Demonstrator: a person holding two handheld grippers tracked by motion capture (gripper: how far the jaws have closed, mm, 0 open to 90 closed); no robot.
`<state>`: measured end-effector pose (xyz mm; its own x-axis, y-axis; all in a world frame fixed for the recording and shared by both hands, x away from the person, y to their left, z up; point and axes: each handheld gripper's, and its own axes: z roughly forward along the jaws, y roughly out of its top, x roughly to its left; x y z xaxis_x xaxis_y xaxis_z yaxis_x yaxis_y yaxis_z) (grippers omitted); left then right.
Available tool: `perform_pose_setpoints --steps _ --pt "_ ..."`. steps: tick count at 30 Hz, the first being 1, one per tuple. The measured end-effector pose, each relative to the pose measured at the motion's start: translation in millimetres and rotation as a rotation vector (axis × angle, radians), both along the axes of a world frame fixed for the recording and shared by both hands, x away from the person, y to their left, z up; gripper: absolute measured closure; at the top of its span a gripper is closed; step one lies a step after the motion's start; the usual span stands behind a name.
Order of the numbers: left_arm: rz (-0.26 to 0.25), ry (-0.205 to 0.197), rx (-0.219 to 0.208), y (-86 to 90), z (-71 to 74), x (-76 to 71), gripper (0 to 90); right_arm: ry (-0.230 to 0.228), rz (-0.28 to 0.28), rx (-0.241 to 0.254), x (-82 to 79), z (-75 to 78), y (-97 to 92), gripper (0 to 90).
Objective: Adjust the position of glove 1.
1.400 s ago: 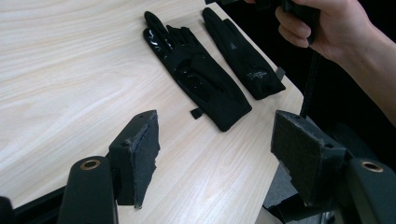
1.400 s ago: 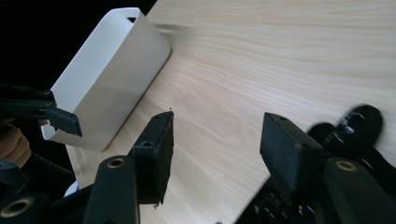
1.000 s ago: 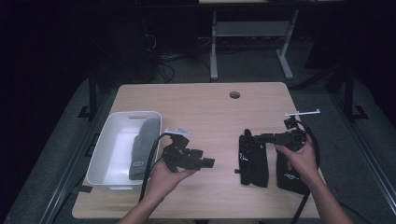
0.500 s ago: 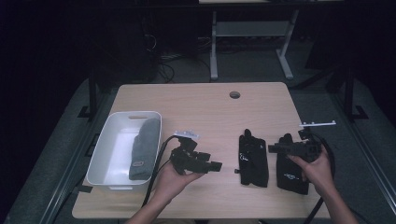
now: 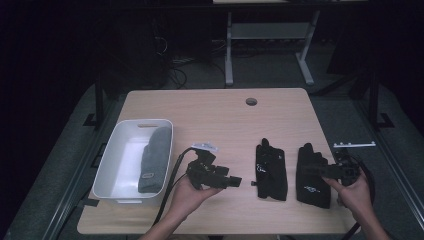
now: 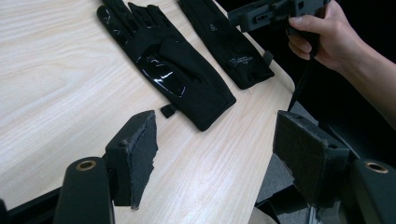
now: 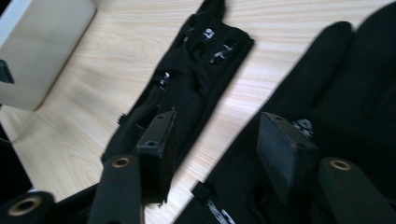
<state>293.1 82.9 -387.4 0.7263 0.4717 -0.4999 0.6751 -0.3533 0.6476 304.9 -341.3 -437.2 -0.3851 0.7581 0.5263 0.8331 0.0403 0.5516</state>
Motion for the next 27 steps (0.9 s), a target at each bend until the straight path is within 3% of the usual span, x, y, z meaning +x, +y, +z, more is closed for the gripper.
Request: perform_pose_setpoints --steps 8,15,23,27 --pt "0.0 0.006 -0.01 -2.3 -0.9 -1.7 30.1 -0.016 -0.011 -0.076 -7.2 -3.7 -10.2 48.3" --pt "0.005 0.009 -0.01 -3.2 -3.8 -2.2 29.8 -0.007 -0.008 -0.187 -9.3 -10.7 -10.4 49.1" --pt "0.003 0.022 -0.012 -2.2 -7.0 -1.6 29.6 -0.034 -0.008 -0.274 -12.3 -16.7 -7.4 52.6" --pt "0.007 0.023 -0.008 -1.6 -7.3 -2.2 29.6 -0.066 0.012 -0.349 -15.0 -17.0 -0.2 53.6"
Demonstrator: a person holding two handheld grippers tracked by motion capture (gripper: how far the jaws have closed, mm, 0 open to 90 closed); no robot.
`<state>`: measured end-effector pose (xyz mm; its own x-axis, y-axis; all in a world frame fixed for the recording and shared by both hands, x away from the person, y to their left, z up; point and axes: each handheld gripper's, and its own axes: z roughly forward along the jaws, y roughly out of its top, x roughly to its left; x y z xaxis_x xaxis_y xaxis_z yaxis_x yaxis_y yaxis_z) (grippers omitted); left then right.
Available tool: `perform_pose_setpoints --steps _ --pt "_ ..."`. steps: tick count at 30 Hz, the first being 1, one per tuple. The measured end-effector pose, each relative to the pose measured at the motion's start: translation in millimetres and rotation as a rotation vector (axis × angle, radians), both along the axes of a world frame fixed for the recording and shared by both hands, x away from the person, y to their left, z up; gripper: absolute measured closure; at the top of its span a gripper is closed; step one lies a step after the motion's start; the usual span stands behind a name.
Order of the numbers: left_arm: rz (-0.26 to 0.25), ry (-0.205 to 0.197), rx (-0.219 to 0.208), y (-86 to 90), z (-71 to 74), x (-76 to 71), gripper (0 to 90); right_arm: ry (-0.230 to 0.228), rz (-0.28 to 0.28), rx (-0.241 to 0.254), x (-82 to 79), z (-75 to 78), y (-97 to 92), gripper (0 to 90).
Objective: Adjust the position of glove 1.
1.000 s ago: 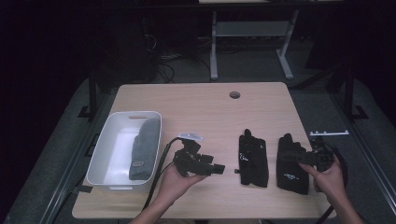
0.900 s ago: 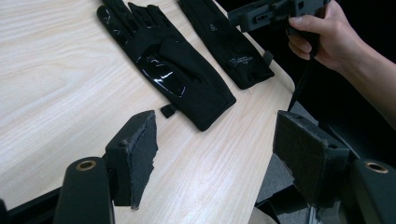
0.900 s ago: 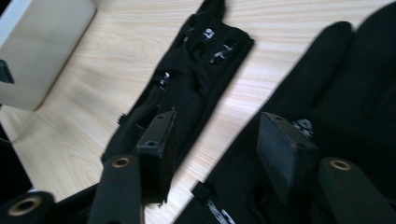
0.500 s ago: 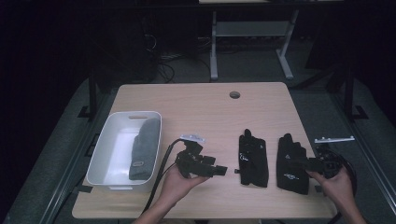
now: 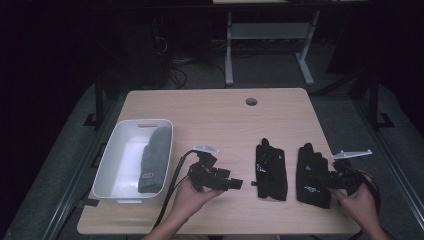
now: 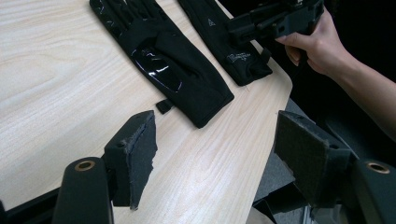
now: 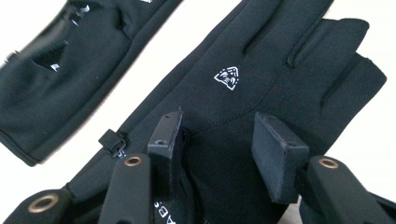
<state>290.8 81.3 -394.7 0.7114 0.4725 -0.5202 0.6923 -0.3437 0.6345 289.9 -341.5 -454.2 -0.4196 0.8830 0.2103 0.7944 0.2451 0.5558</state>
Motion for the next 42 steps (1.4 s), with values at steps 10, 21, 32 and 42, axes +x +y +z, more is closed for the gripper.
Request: perform_pose_setpoints --steps 10,21,32,42 --pt "0.012 0.005 -0.002 1.0 -3.8 -0.7 30.1 -0.081 0.044 -0.168 -7.4 -1.0 20.4 62.5" --pt "0.007 0.009 0.0 0.5 -5.3 -1.8 30.3 -0.023 0.038 -0.127 -2.2 2.3 20.7 79.7" --pt "0.013 0.012 -0.003 3.8 -3.6 -0.2 30.5 -0.05 0.015 -0.083 -5.0 11.8 15.0 81.1" --pt "0.013 0.01 -0.002 2.3 -3.5 -0.3 30.3 -0.098 0.0 -0.016 -3.8 36.0 14.5 81.2"
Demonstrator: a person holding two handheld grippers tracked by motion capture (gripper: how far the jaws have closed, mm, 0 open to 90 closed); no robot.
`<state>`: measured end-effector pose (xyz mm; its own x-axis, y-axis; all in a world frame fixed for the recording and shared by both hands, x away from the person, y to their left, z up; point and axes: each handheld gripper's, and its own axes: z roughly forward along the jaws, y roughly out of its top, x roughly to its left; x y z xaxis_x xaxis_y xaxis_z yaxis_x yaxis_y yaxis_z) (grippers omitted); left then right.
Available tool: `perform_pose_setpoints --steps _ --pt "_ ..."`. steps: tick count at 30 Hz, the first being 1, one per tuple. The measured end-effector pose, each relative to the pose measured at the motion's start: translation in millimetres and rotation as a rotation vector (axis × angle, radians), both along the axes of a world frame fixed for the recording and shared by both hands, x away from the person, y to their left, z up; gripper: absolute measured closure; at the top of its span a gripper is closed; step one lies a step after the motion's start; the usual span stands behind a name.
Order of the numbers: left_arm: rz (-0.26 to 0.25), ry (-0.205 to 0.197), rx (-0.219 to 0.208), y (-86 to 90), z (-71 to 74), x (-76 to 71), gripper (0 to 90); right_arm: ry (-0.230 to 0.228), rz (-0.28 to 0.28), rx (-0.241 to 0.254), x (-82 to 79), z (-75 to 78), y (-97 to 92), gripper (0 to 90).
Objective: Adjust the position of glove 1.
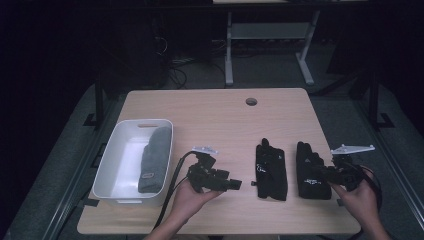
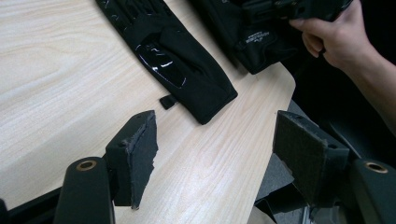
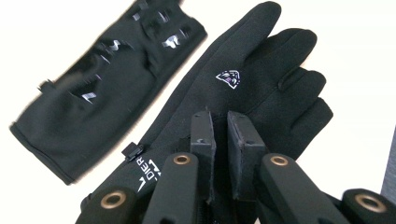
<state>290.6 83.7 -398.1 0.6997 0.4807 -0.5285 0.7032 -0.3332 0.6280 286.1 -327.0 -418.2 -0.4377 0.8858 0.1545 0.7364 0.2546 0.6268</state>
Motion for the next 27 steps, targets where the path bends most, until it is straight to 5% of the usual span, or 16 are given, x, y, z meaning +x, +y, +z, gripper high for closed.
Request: perform_pose_setpoints --steps 11,21,27 --pt "-0.002 -0.001 -0.001 1.8 1.1 0.2 30.2 -0.035 0.013 0.05 9.5 17.0 20.1 81.1" --pt "-0.001 -0.006 0.0 2.8 1.7 -1.0 30.1 -0.069 0.063 0.042 14.7 29.8 54.9 81.0" --pt "-0.002 -0.008 -0.004 3.6 0.6 -2.2 29.9 -0.053 0.101 0.032 22.6 27.6 76.4 80.9"
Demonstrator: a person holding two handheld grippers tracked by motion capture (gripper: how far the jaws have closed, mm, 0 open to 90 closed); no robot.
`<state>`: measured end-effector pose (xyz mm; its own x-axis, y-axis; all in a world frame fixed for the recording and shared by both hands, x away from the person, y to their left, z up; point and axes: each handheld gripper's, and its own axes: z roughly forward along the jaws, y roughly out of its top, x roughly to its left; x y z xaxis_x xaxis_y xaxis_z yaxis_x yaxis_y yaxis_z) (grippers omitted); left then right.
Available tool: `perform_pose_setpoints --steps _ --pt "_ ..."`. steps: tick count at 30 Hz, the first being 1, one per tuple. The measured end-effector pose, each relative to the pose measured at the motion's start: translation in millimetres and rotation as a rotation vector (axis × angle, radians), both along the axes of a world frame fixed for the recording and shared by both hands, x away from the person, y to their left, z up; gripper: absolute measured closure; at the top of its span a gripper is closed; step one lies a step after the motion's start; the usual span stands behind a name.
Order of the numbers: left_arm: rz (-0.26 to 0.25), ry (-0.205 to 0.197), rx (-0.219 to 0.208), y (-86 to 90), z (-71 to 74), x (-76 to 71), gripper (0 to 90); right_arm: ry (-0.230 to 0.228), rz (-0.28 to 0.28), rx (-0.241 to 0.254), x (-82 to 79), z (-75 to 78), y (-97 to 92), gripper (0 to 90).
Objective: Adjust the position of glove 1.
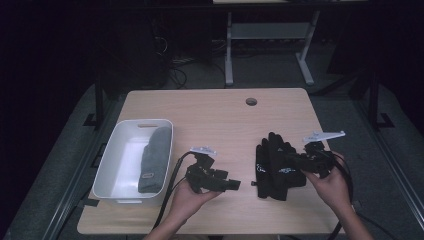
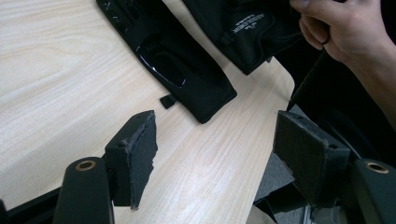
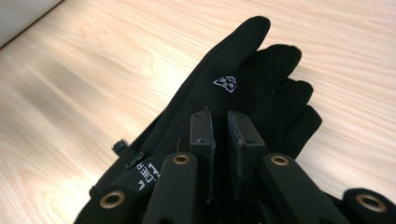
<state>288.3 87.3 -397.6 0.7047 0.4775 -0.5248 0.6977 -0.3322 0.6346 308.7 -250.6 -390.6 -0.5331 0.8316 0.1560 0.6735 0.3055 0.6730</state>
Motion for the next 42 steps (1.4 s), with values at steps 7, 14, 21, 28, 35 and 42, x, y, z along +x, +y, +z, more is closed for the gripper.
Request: perform_pose_setpoints --steps 7,14,21,28,35,42 --pt "0.006 0.007 0.007 2.4 -2.7 0.8 29.7 0.03 0.016 -0.013 8.4 -14.2 18.9 80.9" --pt "0.007 0.009 0.007 3.4 -4.2 0.5 29.8 0.045 0.01 -0.005 12.9 -22.7 23.2 80.6" --pt "0.001 0.016 0.008 -0.4 -7.5 0.5 29.8 0.086 0.016 0.008 12.6 -34.6 27.6 79.4" --pt "-0.012 0.02 0.018 -4.9 -10.3 0.6 29.8 0.121 0.035 0.049 13.1 -41.8 26.2 68.4" --pt "-0.019 0.027 0.021 -9.4 -13.5 0.5 30.4 0.116 0.018 0.033 11.4 -39.4 14.4 70.1" --pt "-0.019 0.037 0.029 -12.7 -17.8 2.4 31.1 0.149 0.018 0.009 8.6 -49.2 8.4 74.6"
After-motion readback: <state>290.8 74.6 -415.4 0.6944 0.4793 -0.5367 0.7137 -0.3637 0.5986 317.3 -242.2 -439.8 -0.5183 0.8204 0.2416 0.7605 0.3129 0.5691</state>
